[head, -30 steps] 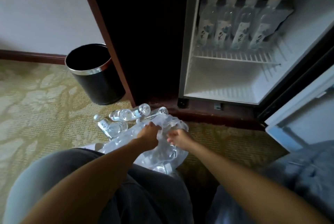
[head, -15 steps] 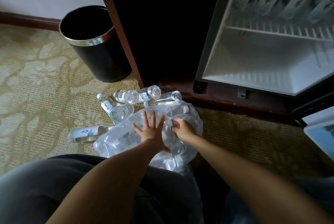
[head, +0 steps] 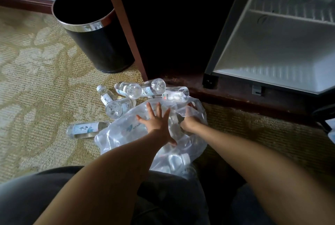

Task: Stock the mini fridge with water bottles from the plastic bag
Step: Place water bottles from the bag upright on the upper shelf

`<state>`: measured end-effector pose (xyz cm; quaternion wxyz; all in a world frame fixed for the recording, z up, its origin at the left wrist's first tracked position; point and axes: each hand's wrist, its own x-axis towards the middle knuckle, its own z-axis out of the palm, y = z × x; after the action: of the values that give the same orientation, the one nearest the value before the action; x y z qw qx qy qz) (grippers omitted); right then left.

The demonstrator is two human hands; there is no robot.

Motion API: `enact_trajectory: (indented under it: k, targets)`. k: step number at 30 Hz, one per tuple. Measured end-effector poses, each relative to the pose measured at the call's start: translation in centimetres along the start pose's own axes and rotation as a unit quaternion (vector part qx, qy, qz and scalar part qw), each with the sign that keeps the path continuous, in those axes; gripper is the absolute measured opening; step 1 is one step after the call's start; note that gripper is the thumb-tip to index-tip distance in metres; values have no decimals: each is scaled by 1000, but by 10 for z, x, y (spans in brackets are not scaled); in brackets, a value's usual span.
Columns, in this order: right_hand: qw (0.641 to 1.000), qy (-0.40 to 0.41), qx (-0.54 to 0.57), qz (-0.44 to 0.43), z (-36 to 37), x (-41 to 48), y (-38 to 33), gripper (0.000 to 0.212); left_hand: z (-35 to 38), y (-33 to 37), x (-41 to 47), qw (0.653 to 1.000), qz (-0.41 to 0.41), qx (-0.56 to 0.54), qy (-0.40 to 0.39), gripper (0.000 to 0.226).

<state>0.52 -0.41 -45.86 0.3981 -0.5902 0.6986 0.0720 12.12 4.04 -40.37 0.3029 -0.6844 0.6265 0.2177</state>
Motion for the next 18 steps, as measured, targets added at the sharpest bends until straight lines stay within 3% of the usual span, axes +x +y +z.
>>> enact_trajectory:
  k: [2,5,13,18]
  targets:
    - [999,20,-12,-31,1,3,2,60,-1,1,3,1000,-1,3,2,133]
    - [997,-5,-72,-8,4,11,4,70,0,4,4,1000,-3,10,-4,134]
    - [993,52,-101,-6,5,14,2,69,-2,8,9,1000,-17,-12,-23,138]
    - [998,-3,-65,13,5,19,5,72,2,8,10,1000,-16,-16,-16,138]
